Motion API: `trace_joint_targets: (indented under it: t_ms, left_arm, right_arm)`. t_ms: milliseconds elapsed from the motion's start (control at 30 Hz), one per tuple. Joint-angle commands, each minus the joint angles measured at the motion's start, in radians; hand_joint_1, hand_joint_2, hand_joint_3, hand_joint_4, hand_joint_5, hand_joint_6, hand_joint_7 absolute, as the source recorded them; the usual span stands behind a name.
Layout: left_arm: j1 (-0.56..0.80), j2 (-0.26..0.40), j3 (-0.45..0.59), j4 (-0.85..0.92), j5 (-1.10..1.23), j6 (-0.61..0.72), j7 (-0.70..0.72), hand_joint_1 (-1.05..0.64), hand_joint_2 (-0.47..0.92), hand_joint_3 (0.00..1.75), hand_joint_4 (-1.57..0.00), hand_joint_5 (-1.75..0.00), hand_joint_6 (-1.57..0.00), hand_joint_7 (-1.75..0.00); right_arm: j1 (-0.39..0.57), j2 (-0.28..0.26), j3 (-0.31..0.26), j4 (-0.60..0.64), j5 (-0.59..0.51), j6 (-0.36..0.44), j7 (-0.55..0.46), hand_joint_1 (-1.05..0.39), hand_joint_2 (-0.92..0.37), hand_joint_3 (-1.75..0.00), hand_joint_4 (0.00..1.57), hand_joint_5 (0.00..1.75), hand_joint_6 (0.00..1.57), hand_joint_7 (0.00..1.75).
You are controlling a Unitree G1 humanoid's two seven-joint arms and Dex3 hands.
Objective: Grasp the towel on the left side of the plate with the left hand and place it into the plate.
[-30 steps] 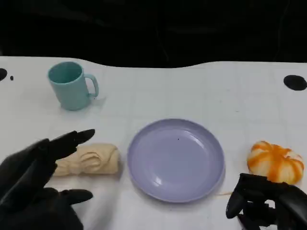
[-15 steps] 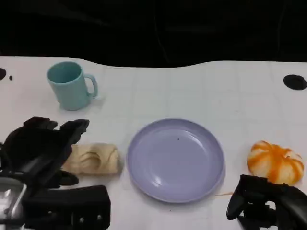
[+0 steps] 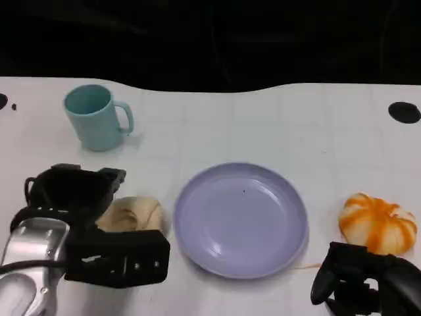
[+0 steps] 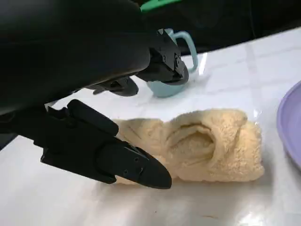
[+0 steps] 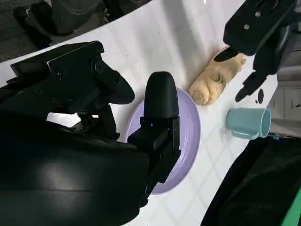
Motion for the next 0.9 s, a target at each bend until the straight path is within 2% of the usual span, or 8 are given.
trace_joint_targets:
  t_ms: [33, 300, 533, 733, 767, 833, 867, 900]
  left_arm:
    - [-0.050, -0.003, -0.035, 0.108, -0.006, 0.002, -0.001, -0.65, 0.87, 0.01, -0.37, -0.14, -0.36, 0.00]
    - [-0.123, -0.051, -0.074, 0.338, -0.050, 0.003, 0.057, -0.64, 0.90, 0.01, -0.41, -0.11, -0.37, 0.00]
    - [-0.159, -0.064, -0.084, 0.580, -0.142, -0.152, 0.306, -0.28, 0.92, 0.09, -0.62, -0.16, -0.55, -0.06]
    - [-0.166, -0.058, -0.063, 0.673, -0.222, -0.289, 0.490, -0.22, 0.92, 0.29, -0.89, -1.05, -1.15, -0.09]
    - [-0.167, -0.056, -0.064, 0.680, -0.226, -0.303, 0.512, -0.21, 0.92, 0.28, -0.85, -1.35, -1.22, -0.15]
    - [-0.162, -0.051, -0.063, 0.684, -0.233, -0.321, 0.567, -0.21, 0.92, 0.28, -0.82, -1.52, -1.24, -0.20]
    - [-0.158, -0.049, -0.060, 0.682, -0.235, -0.328, 0.596, -0.22, 0.92, 0.28, -0.86, -1.65, -0.94, -1.04]
    - [-0.149, -0.046, -0.053, 0.673, -0.243, -0.341, 0.626, -0.22, 0.92, 0.28, -0.87, -1.70, -0.78, -1.38]
  right_arm:
    - [0.010, -0.009, -0.006, -0.016, 0.002, -0.005, 0.000, -0.05, -0.68, -0.99, 0.67, 1.75, 0.59, 1.49]
    - [0.014, -0.012, -0.008, -0.031, -0.001, 0.006, -0.004, -0.06, -0.67, -1.00, 0.66, 1.75, 0.59, 1.48]
    - [0.013, -0.011, -0.011, -0.036, 0.008, 0.006, 0.000, -0.06, -0.68, -1.00, 0.68, 1.75, 0.59, 1.48]
    - [0.015, -0.007, -0.004, -0.041, 0.001, 0.012, -0.010, -0.05, -0.68, -1.00, 0.68, 1.75, 0.59, 1.49]
    - [0.014, -0.006, -0.004, -0.042, 0.000, 0.014, -0.011, -0.05, -0.67, -1.00, 0.68, 1.75, 0.60, 1.49]
    - [0.012, -0.007, -0.003, -0.043, 0.001, 0.019, -0.012, -0.05, -0.67, -1.01, 0.68, 1.75, 0.60, 1.49]
    - [0.010, -0.007, -0.003, -0.044, 0.002, 0.022, -0.012, -0.05, -0.67, -1.01, 0.68, 1.75, 0.59, 1.49]
    - [0.008, -0.005, -0.003, -0.044, 0.005, 0.024, -0.012, -0.05, -0.67, -1.01, 0.68, 1.75, 0.59, 1.49]
